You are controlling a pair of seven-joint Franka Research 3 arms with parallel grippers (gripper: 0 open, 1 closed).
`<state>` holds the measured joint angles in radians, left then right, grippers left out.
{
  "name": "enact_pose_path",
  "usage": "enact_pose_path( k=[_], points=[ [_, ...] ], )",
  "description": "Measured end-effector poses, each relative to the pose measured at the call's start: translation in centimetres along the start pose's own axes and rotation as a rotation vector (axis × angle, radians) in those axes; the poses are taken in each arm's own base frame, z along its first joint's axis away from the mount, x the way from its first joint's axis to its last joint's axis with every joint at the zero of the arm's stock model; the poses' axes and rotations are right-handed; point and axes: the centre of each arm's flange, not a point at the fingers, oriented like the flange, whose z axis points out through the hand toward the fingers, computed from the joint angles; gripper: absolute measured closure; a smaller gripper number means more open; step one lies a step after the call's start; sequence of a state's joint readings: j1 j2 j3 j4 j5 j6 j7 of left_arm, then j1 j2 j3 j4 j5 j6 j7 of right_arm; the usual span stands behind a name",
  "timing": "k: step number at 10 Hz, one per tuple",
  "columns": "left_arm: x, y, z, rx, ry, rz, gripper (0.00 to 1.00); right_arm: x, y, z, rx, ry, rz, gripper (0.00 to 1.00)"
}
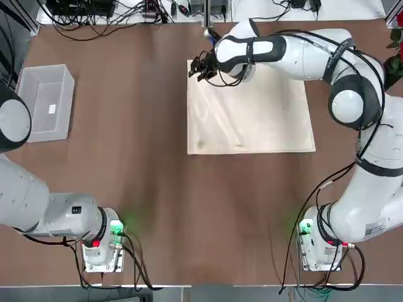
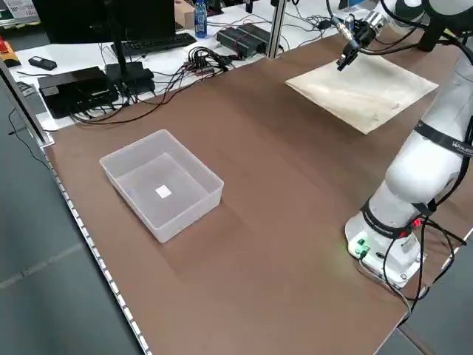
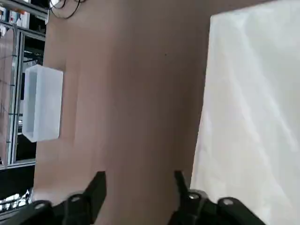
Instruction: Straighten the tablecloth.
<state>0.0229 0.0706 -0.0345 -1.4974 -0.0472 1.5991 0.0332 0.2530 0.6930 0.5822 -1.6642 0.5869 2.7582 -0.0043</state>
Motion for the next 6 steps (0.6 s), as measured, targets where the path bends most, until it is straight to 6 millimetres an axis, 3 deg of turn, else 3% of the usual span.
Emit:
enact_pose_path(
  k=[2,6],
  points=[
    [0.0,0.0,0.0,0.0,0.0,0.0,0.0,3.1,3.4,-3.8,-0.02,0.025,0.01,0.0],
    [0.0,0.0,-0.1,0.0,0.001,0.0,0.0,6.9,5.9,-15.7,-0.072,-0.032,-0.004,0.0]
  ],
)
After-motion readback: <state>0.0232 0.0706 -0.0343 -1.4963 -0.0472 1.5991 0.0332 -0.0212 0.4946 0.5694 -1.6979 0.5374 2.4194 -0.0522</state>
